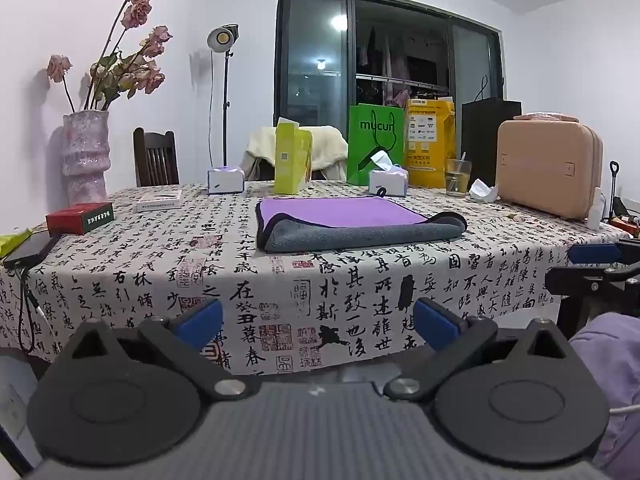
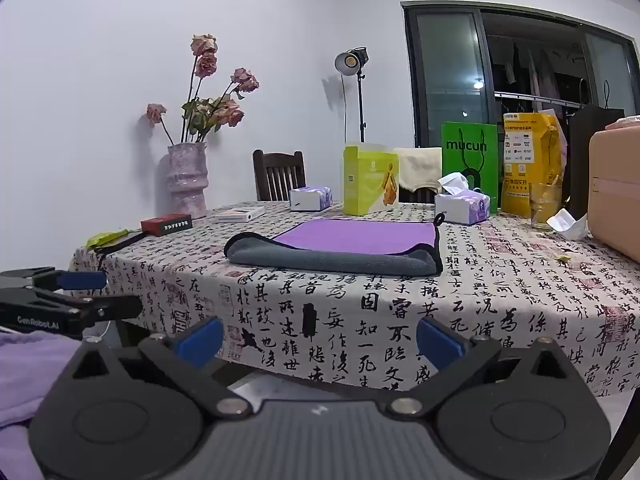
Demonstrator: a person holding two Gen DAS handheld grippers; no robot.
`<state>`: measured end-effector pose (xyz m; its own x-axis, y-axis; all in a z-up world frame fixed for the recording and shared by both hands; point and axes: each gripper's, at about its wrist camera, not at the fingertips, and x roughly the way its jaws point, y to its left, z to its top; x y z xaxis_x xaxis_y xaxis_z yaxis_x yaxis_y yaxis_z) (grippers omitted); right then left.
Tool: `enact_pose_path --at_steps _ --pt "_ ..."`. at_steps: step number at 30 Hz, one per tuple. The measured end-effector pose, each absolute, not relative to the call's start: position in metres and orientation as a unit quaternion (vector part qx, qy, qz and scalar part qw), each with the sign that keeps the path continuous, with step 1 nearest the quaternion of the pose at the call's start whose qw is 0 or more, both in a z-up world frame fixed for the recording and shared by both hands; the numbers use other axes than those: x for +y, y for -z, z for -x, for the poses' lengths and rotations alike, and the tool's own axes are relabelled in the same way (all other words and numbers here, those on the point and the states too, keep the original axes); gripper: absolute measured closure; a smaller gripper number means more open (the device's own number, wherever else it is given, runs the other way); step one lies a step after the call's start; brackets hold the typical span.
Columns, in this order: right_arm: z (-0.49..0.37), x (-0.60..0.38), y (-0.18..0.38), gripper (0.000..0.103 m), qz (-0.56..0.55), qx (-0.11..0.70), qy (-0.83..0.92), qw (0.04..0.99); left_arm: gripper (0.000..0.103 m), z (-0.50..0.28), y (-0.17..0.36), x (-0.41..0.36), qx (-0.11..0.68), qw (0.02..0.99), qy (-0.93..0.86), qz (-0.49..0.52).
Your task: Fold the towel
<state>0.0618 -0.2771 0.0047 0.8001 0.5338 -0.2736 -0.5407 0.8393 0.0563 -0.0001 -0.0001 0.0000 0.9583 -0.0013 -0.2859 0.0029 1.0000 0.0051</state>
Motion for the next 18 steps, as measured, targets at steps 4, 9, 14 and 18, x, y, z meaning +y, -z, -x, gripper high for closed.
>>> enact_pose_path --at_steps 4,9,14,18 --pt "-0.0625 -0.2772 -0.0045 0.000 0.009 0.145 -0.283 0.948 0.000 -0.0002 -0.0001 0.0004 0.146 0.989 0.003 0.002" --pt "-0.0622 -0.2767 -0.0040 0.000 0.009 0.143 -0.283 0.948 0.000 -0.0008 0.0001 0.0007 0.145 0.989 0.003 0.000" --pt "-0.0627 -0.2762 -0.0032 0.000 0.009 0.140 -0.282 0.949 0.000 -0.0001 -0.0015 0.0030 0.144 0.990 0.004 -0.001" --pt "-0.0630 -0.2762 -0.0030 0.000 0.010 0.139 -0.281 0.949 0.000 0.0009 -0.0038 0.0056 0.144 0.990 0.003 -0.002"
